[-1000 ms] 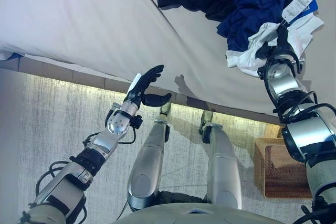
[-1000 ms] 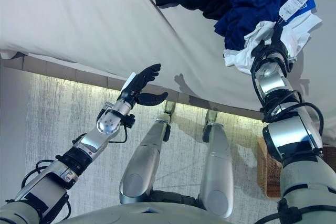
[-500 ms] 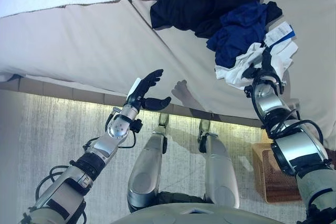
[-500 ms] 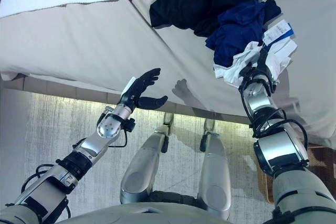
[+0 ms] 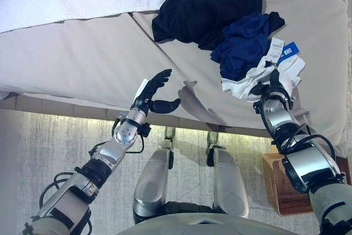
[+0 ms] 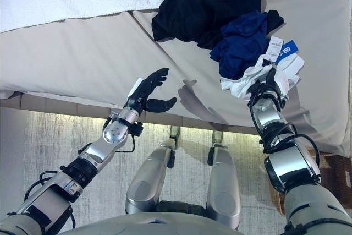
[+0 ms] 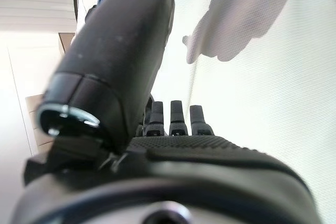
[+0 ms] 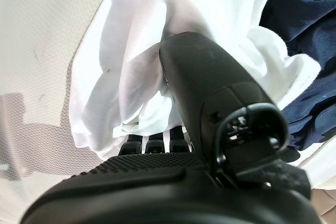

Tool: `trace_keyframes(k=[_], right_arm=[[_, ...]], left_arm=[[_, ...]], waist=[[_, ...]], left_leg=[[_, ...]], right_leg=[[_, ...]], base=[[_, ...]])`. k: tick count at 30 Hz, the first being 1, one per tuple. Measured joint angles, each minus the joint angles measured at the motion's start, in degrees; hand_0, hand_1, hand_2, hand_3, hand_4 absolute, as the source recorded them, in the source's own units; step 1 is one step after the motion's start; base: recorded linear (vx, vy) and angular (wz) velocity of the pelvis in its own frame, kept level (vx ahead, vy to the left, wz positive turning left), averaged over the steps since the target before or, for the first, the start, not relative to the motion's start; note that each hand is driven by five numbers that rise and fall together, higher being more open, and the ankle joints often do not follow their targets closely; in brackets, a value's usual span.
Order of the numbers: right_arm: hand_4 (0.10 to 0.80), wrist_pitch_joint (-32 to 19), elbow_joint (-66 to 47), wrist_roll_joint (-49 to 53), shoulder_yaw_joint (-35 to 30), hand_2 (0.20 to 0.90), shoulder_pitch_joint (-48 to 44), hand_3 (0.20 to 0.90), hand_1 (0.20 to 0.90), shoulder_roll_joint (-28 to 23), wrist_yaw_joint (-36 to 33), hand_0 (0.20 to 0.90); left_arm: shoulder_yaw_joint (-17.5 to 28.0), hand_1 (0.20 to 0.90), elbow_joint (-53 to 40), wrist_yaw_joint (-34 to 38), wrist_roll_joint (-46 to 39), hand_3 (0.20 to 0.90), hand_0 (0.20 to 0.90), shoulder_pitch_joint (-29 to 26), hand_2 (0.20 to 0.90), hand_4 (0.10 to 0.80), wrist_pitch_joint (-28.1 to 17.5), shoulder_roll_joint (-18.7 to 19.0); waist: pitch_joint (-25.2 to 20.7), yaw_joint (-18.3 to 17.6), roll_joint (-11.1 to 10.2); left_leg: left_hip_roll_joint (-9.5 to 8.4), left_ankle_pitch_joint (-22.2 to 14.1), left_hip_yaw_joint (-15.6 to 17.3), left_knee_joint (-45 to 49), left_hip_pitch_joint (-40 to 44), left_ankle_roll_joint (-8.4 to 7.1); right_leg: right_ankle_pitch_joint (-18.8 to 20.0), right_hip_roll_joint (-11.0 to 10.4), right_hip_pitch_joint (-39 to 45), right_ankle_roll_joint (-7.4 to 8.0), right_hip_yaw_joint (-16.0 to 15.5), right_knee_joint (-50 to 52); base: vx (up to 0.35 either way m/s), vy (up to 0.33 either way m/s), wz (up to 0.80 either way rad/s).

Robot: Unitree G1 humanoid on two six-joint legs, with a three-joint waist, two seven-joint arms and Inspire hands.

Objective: Pick up the clothes from the bed and place them into the basket

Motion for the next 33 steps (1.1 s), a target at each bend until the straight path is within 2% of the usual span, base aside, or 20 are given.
trace_keyframes(k=[1,14,27,33], right_arm=[[0.1,0.1,0.0,0.0,0.0,0.3,0.0,0.2,0.3,0.0,0.0,0.3],[0.1,-0.3,-2.9,6.1,-0.8,0.3,2.7,0.2,0.3,-0.2,0.8,0.3],[0.1,-0.8,-12.3,10.1,-5.1,0.3,6.8,0.2,0.3,-1.0,2.9,0.3],[0.1,-0.4,-18.5,10.4,-8.3,0.3,6.7,0.2,0.3,-6.0,3.9,0.3]], left_arm=[[0.0,0.9,0.0,0.0,0.1,0.9,0.9,0.0,0.9,0.8,0.0,0.0],[0.0,0.9,0.0,0.3,1.1,0.9,0.9,0.3,0.9,0.8,0.2,0.0],[0.7,0.9,-1.1,0.2,3.3,0.9,0.9,0.6,0.9,0.8,0.6,0.1],[2.0,0.9,-2.2,-0.2,3.5,0.9,0.9,0.7,0.9,0.8,0.8,0.2]], waist=[[0.0,0.0,0.0],[0.0,-0.5,0.0],[0.0,-2.3,-0.1],[-0.3,-2.8,-0.5]], left_leg=[[0.01,0.1,0.0,0.0,0.0,-0.08],[0.26,0.8,0.0,-1.3,0.6,-0.05],[1.0,0.9,0.9,-5.0,7.7,0.02],[1.1,0.8,1.3,-6.8,13.1,0.08]], right_leg=[[0.0,0.0,0.0,0.0,0.0,0.0],[0.3,0.6,0.4,-0.18,0.1,-0.9],[0.9,1.0,7.3,-0.09,0.4,-4.7],[1.2,1.1,12.8,0.32,0.7,-7.4]], base=[[0.0,0.0,0.0],[0.0,0.0,0.0],[0.019,0.014,-0.03],[0.079,0.037,-0.04]])
